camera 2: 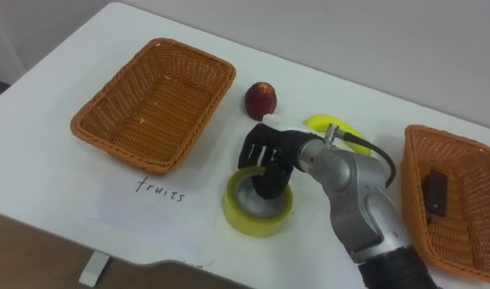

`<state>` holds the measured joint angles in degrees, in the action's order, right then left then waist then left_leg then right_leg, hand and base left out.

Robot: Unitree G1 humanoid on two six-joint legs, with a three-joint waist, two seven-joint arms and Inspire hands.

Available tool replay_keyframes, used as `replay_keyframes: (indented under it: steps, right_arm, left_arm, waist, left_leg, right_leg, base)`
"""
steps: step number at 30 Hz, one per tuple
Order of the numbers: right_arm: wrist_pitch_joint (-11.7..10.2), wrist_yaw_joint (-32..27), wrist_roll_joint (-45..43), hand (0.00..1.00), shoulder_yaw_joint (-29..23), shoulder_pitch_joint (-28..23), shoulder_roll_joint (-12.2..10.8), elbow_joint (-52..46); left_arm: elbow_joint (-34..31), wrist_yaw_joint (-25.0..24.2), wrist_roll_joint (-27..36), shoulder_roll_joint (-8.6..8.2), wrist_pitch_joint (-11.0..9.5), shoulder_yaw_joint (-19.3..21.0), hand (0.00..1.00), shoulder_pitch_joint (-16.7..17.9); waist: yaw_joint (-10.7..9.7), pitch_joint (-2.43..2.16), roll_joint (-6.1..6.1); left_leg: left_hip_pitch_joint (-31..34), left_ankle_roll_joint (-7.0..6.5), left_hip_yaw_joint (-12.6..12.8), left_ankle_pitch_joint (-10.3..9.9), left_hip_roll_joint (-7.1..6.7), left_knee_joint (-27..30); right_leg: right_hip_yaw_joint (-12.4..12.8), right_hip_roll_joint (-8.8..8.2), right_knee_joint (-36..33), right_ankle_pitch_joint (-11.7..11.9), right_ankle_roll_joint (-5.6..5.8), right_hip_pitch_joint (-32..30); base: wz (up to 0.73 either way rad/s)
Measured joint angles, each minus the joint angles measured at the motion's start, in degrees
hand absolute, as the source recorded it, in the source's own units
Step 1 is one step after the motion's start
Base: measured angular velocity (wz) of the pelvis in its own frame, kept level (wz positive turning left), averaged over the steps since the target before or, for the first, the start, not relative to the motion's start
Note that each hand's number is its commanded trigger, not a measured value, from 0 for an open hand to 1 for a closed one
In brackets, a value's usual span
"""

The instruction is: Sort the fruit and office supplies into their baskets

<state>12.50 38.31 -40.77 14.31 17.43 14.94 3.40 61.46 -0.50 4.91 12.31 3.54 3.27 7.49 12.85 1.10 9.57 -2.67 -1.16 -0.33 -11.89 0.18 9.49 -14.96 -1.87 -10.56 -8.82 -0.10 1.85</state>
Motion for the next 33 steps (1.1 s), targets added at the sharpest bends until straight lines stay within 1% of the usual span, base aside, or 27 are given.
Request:
replay_keyframes:
  steps: [5, 6, 8, 11, 12, 14, 15, 16, 19, 23, 25, 28, 30, 33]
  right_arm:
    - [-0.16, -0.02, 0.79, 1.0, -0.06, 0.0, 0.18, -0.04]
    - [-0.2, -0.05, 2.13, 1.0, -0.08, 0.0, 0.5, -0.04]
    - [-0.47, -0.45, 4.47, 1.0, -0.3, 0.0, 0.87, -0.04]
    - [-1.17, -0.93, 4.55, 1.0, -1.28, -0.03, 1.07, -0.05]
    - [-1.23, -0.96, 4.27, 1.0, -2.43, -0.4, 1.12, -1.04]
    - [-1.24, -1.33, 3.85, 1.0, -3.35, -0.73, 1.54, -3.81]
    - [-1.5, -1.6, 3.77, 1.0, -4.76, -0.99, 1.58, -5.75]
    - [-1.82, -2.58, 3.98, 1.0, -6.33, -1.73, 1.59, -7.87]
    - [-2.56, -5.65, 4.99, 1.0, -9.39, -3.21, 1.6, -11.3]
    - [-3.14, -8.91, 6.68, 1.0, -11.34, -3.77, 1.62, -11.52]
    - [-3.28, -11.18, 8.22, 1.0, -12.14, -3.99, 1.62, -11.48]
    - [-4.34, -13.86, 9.55, 1.0, -14.53, -3.99, 1.62, -11.71]
    - [-4.34, -15.34, 9.7, 1.0, -16.1, -3.99, 1.64, -12.19]
    - [-4.35, -17.76, 10.08, 1.0, -17.81, -3.99, 1.64, -13.15]
  left_arm:
    - [0.13, 0.43, 0.53, -0.01, -0.25, -0.17, 0.0, -0.24]
    - [0.13, 0.63, 1.3, -0.03, -0.29, -0.21, 0.0, -0.23]
    - [0.19, 1.35, 1.87, -0.06, -0.29, -0.2, 0.0, -0.06]
    - [0.25, 1.45, 1.76, -0.31, -0.34, -0.08, 0.0, -0.07]
    - [0.25, 1.37, 1.76, -0.58, -0.4, -0.05, 0.0, -0.07]
    - [0.25, 1.31, 1.69, -0.89, -0.57, 0.04, 0.0, 0.2]
    - [0.21, 1.27, 1.69, -1.23, -0.64, 0.05, 0.0, 0.33]
    - [0.21, 1.15, 1.66, -1.65, -0.74, 0.49, 0.0, 0.55]
    - [0.43, 1.2, 1.67, -1.82, -1.34, 1.23, 0.0, 1.1]
    - [0.45, 1.7, 1.78, -1.78, -1.59, 1.17, 0.0, 1.5]
    - [0.51, 2.57, 1.85, -1.9, -1.92, 1.07, 0.0, 2.01]
    - [0.92, 2.55, 1.8, -2.02, -2.38, 1.56, 0.0, 2.39]
    - [1.04, 2.48, 1.83, -2.14, -2.38, 2.25, 0.0, 2.57]
    - [1.03, 2.46, 1.83, -2.16, -2.38, 2.27, 0.0, 3.27]
  waist:
    - [-0.25, 0.02, -0.08]
    - [-0.48, 0.03, -0.09]
    - [-1.6, 0.04, -0.15]
    - [-2.19, 0.1, -0.49]
    - [-2.55, 0.09, -0.76]
    - [-3.2, -0.1, -1.09]
    - [-3.78, -0.23, -1.51]
    - [-4.01, -0.41, -1.95]
    - [-4.59, -0.65, -2.48]
    - [-5.25, -0.64, -2.5]
    - [-6.41, -0.65, -2.44]
    - [-6.68, -0.61, -2.41]
    - [-7.04, -0.61, -2.41]
    - [-7.71, -0.63, -2.53]
  left_leg:
    - [-0.02, 0.0, -0.12, 0.0, -0.01, 0.01]
    - [-0.01, 0.0, -0.16, 0.0, -0.02, 0.01]
    - [0.08, 0.0, -0.35, 0.01, -0.05, 0.06]
    - [0.06, 0.0, -0.02, 0.01, -0.05, 0.09]
    - [0.09, -0.01, -0.02, 0.01, -0.07, 0.05]
    - [0.08, -0.01, 0.04, 0.01, -0.05, -0.02]
    - [0.06, -0.01, 0.05, 0.01, -0.04, -0.03]
    - [-0.01, -0.01, 0.09, 0.01, -0.04, -0.04]
    - [-0.39, -0.01, 0.18, 0.04, -0.01, 0.05]
    - [-1.16, 0.0, 0.63, 0.05, 0.02, 0.03]
    - [-1.42, -0.03, 0.67, 0.06, 0.03, 0.06]
    - [-1.39, -0.04, 1.39, 0.05, 0.04, 0.01]
    - [-1.36, -0.04, 1.43, 0.04, 0.04, -0.18]
    - [-1.34, -0.03, 1.57, 0.04, 0.08, -0.22]
  right_leg:
    - [0.47, 0.0, 0.04, 0.0, 0.0, 0.0]
    - [0.44, -0.01, 0.04, 0.0, 0.0, 0.03]
    - [0.25, -0.04, 0.04, 0.0, 0.0, 0.12]
    - [0.41, -0.05, 0.05, 0.0, 0.0, 0.11]
    - [0.33, -0.07, 0.05, 0.0, 0.0, 0.07]
    - [0.3, -0.05, 0.03, 0.0, 0.0, 0.0]
    - [0.27, -0.02, 0.04, 0.0, 0.0, 0.02]
    - [0.48, -0.01, 0.04, 0.0, 0.0, 0.04]
    - [0.68, 0.0, 0.03, 0.0, 0.0, 0.23]
    - [0.92, -0.04, 0.03, 0.0, 0.0, 0.75]
    - [0.81, -0.13, 0.03, 0.0, 0.01, 1.14]
    - [0.92, -0.15, 0.03, 0.0, 0.01, 1.12]
    - [0.89, -0.14, 0.0, 0.0, 0.01, 1.07]
    - [0.87, -0.06, -0.05, 0.0, 0.0, 1.07]
  base:
    - [0.0]
    - [0.0]
    - [0.06]
    - [0.0]
    - [0.0]
    - [0.0]
    - [0.0]
    - [0.0]
    - [-0.01]
    - [-0.06]
    - [0.02]
    - [-0.08]
    - [0.0]
    - [0.0]
